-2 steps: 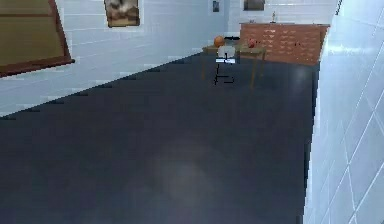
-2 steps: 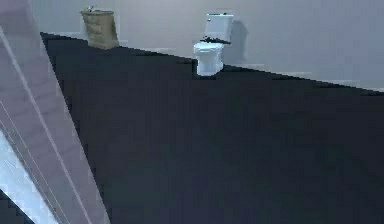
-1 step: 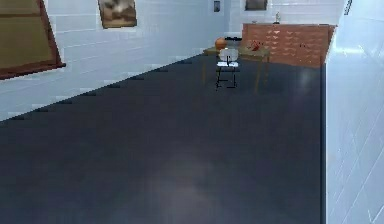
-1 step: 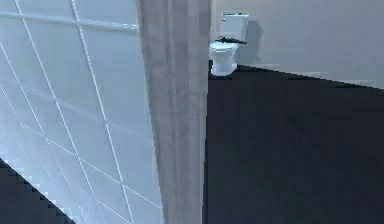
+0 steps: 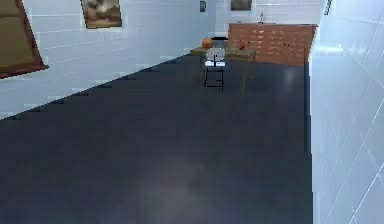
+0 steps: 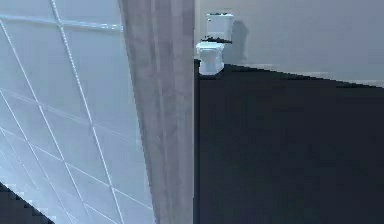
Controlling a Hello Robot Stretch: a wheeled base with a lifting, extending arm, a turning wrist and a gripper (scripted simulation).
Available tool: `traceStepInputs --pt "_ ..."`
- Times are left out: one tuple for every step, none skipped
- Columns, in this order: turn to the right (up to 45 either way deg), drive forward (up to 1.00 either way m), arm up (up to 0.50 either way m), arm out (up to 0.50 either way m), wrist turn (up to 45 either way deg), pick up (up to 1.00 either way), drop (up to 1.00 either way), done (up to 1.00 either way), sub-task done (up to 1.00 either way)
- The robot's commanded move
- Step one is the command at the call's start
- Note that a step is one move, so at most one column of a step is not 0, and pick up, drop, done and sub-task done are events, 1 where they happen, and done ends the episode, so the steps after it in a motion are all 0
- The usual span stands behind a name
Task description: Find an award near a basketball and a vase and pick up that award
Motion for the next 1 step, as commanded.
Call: traceStepInputs --pt "0.0 1.00 0.00 0.00 0.0 0.00 0.00 0.00 0.00"
